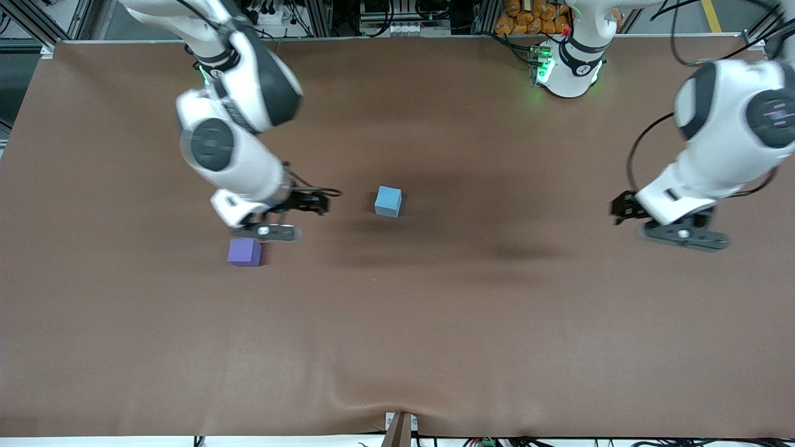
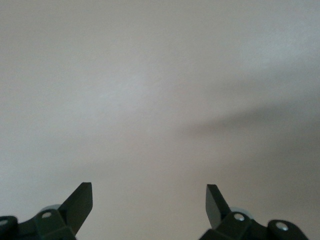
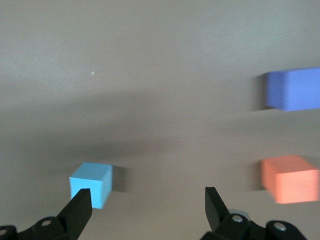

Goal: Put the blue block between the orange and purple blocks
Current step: 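Grasp the blue cube with the right gripper while the left gripper retracts, then carry the blue cube with the right gripper toward the orange and purple cubes, then lower the blue cube between the orange and purple cubes, open the right gripper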

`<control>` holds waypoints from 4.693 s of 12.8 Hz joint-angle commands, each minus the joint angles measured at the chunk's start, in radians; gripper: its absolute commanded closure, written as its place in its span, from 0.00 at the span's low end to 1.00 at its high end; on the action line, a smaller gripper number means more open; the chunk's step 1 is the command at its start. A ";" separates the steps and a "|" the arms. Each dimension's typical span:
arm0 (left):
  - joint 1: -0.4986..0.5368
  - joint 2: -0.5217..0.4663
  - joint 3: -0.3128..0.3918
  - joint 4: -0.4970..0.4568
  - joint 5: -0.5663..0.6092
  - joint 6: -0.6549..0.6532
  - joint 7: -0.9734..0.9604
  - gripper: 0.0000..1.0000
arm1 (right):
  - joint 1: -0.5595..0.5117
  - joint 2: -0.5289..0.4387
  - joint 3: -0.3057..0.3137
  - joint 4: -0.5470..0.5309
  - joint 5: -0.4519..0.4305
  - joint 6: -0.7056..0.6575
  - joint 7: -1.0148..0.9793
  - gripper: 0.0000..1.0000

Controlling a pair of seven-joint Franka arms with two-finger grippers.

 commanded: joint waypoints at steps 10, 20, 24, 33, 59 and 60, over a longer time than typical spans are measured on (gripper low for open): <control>0.036 -0.060 -0.089 0.336 -0.087 -0.423 -0.237 0.00 | 0.258 0.192 -0.015 -0.036 -0.014 0.230 0.296 0.00; -0.129 -0.143 0.117 0.313 -0.093 -0.489 -0.157 0.00 | 0.279 0.258 -0.013 -0.044 -0.122 0.310 0.345 1.00; -0.125 -0.128 0.097 0.311 -0.127 -0.486 -0.169 0.00 | 0.164 0.098 -0.013 -0.040 -0.115 0.064 0.222 1.00; -0.096 -0.051 0.107 0.322 -0.158 -0.351 -0.158 0.00 | -0.226 -0.153 -0.013 -0.261 -0.049 -0.048 -0.316 1.00; -0.097 -0.046 0.101 0.316 -0.125 -0.360 -0.169 0.00 | -0.327 -0.090 -0.020 -0.510 -0.033 0.322 -0.525 1.00; -0.097 -0.046 0.101 0.316 -0.125 -0.360 -0.169 0.00 | -0.327 -0.089 -0.020 -0.514 -0.035 0.336 -0.525 1.00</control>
